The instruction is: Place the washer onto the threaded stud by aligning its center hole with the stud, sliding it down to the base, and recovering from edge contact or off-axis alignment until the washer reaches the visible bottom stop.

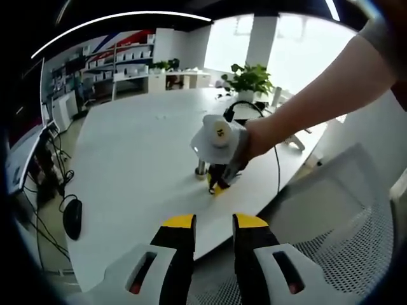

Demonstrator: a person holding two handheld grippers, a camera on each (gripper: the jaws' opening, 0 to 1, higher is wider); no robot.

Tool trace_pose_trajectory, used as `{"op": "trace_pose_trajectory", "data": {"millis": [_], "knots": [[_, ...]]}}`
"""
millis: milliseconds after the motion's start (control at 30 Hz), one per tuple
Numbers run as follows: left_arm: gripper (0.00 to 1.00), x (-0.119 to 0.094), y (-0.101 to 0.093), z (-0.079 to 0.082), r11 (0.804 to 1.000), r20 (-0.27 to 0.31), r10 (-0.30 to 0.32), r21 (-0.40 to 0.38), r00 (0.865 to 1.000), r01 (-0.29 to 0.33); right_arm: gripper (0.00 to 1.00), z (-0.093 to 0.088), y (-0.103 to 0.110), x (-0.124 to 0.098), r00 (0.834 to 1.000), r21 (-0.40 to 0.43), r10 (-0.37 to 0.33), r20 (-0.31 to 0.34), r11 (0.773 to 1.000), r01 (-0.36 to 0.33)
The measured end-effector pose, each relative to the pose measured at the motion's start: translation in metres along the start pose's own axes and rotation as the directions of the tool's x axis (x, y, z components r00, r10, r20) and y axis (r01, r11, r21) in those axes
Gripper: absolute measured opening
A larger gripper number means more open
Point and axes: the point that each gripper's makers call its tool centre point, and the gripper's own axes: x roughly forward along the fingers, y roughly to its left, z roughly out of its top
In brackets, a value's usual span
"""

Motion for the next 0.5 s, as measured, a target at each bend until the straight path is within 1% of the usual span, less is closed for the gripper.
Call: {"op": "trace_pose_trajectory", "data": {"millis": [100,167,300,367,433,500], "knots": [[0.2,-0.0001,0.0005,0.0012,1.0,0.005,0.002,0.001,1.0,-0.002,0.14,0.0007,0.0011,0.0014,0.999,0.005,-0.015,-0.051,1.0,0.015],[0.2,-0.0004,0.001,0.0018,1.0,0.01,0.004,0.0,1.0,-0.004,0.14,0.001,0.0023,0.0015,0.997,-0.01,-0.023,-0.069,1.0,0.022],[0.2,-0.0004,0.0006,0.0015,1.0,0.006,0.004,0.001,1.0,-0.004,0.15,0.0005,0.0029,0.0006,0.996,-0.006,-0.045,-0.081,0.999,0.044],[0.2,-0.0002,0.0011,0.0017,1.0,0.007,0.006,0.0,1.0,-0.006,0.15,-0.0001,0.0025,0.0002,0.996,0.003,-0.057,-0.074,0.998,0.058],[0.2,-0.0005,0.0011,0.0018,1.0,0.008,0.007,-0.001,1.0,-0.007,0.14,-0.0005,0.003,-0.0008,0.996,0.005,-0.076,-0.047,0.997,0.076],[0.2,-0.0004,0.0011,0.0017,1.0,0.007,0.006,0.0,1.0,-0.006,0.14,-0.0002,0.0025,-0.0019,0.996,0.034,-0.092,-0.002,0.995,0.092]]}}
